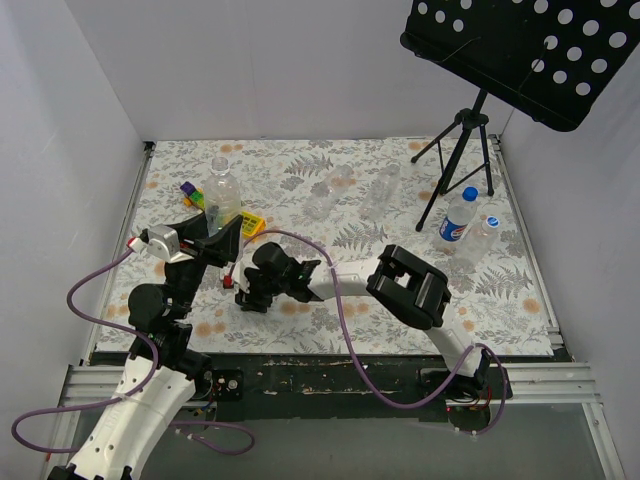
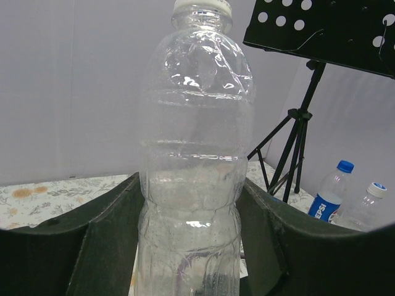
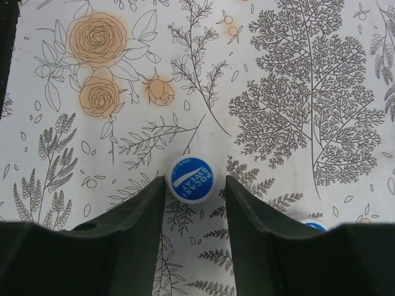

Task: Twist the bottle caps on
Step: Pick up the bottle cap from the center of the board, then place the bottle cap at the center of the board.

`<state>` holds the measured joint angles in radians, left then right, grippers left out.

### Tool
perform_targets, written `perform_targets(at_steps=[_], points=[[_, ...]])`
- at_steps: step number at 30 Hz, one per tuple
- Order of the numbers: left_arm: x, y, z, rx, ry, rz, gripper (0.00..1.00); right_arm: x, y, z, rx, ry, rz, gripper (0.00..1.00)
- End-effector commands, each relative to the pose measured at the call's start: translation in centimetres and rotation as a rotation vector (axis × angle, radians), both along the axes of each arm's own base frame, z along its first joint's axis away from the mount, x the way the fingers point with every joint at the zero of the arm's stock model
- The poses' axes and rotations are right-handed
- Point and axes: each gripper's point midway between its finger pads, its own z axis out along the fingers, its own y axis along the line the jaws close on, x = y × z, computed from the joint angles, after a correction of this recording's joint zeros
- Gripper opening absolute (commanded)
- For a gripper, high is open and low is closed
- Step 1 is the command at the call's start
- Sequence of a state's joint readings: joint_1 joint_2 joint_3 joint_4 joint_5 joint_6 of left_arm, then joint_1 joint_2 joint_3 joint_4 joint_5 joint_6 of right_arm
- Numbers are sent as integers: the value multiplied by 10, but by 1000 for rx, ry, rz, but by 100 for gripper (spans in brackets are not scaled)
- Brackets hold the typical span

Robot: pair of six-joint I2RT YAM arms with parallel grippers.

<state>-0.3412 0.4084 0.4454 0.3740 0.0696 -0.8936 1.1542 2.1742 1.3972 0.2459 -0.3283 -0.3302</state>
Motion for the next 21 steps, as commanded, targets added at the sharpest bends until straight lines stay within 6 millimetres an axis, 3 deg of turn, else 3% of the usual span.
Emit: perform_targets(at_steps=[1,5,8,11,16,17,21], points=[[-2,1,0,15,-15,0,55,-3,-5,4,-13,-18,13,44],[-2,0,0,24,-17,-3,55,-3,-23,11,-34,-31,-24,26],[-3,-1,-1,33,-17,-7,55,3,-51,12,-81,-31,-116,24],[-5,-4,-1,53,-24,-20,56,13,-92,12,-149,38,-246,24],[-5,-12,-7,98,-14,-59,60,25,-179,3,-260,131,-493,24],[-5,-13,-8,101,-14,-66,60,31,-192,9,-247,136,-544,24],[-6,-18,-11,115,-5,-89,59,33,-251,6,-306,157,-695,24]])
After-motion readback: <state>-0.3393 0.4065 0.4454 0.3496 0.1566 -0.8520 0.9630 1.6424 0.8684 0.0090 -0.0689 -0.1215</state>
